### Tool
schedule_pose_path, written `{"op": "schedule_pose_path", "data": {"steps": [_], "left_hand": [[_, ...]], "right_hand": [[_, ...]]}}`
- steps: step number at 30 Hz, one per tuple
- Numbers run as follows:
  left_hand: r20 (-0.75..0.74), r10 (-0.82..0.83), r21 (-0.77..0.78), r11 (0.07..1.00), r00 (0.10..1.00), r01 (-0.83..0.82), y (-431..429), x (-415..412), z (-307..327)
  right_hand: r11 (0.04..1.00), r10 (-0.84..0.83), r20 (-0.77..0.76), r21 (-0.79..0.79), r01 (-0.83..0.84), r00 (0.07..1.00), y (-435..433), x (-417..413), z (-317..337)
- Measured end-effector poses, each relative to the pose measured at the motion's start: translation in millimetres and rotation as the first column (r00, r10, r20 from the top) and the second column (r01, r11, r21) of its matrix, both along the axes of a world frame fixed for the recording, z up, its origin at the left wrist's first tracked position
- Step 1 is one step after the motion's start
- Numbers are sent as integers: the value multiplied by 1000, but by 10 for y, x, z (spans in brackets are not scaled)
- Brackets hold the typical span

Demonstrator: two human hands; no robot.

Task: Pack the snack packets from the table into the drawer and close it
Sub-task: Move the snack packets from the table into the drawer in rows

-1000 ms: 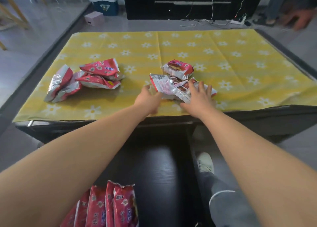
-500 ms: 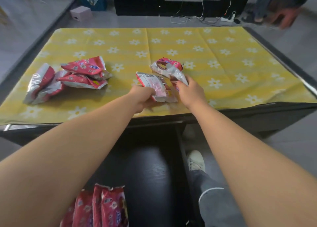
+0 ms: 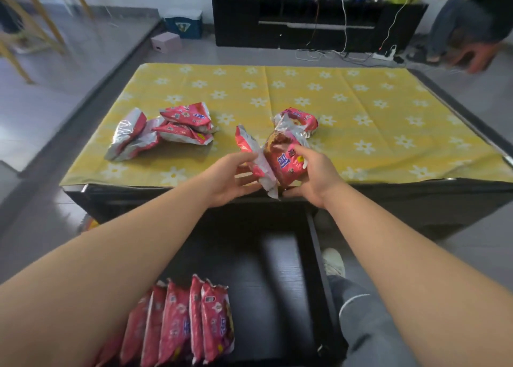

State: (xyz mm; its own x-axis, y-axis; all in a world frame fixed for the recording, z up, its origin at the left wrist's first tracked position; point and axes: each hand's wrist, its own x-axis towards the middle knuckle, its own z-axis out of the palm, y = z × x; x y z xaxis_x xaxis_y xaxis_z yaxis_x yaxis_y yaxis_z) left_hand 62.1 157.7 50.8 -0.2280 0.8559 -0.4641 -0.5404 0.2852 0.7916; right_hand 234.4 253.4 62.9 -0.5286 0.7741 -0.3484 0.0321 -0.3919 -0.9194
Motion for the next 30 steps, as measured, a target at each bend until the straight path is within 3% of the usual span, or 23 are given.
{"op": "schedule_pose_path", "data": {"steps": [3, 6, 9, 12, 15, 17, 21, 27, 30], "left_hand": [[6, 22, 38, 999, 1000, -22, -264, -67, 57], [-313, 29, 13, 1000, 949, -27, -539, -179, 58], [-646, -26, -72, 997, 763, -27, -805, -339, 44], [-869, -86, -120, 992, 487, -39, -1050, -477, 64], [-958, -165, -168, 986, 236, 7, -1229, -544, 66], [-967, -194, -183, 980, 167, 82, -1329, -565, 82], [-940, -195, -154, 975, 281, 161, -1500, -557, 96], [-906, -148, -123, 988, 396, 88, -1626, -542, 0], [-888, -139, -143, 989, 439, 25, -1700, -608, -76]], "right_hand": [[999, 51, -16, -18, -51, 999, -294, -156, 54], [994, 103, -28, -28, -104, 994, -523, -253, 59], [982, 189, -37, 2, -190, 981, -727, -320, 23], [965, 261, -8, 34, -260, 965, -921, -374, -34], [946, 321, 17, 34, -321, 947, -1073, -397, -85], [944, 328, 20, 26, -328, 945, -1154, -411, -108], [953, 287, 87, 78, -294, 954, -1284, -464, -174], [984, 167, 59, 45, -170, 984, -1314, -461, -232], [980, 108, 129, 155, -127, 986, -1249, -448, -218]]}}
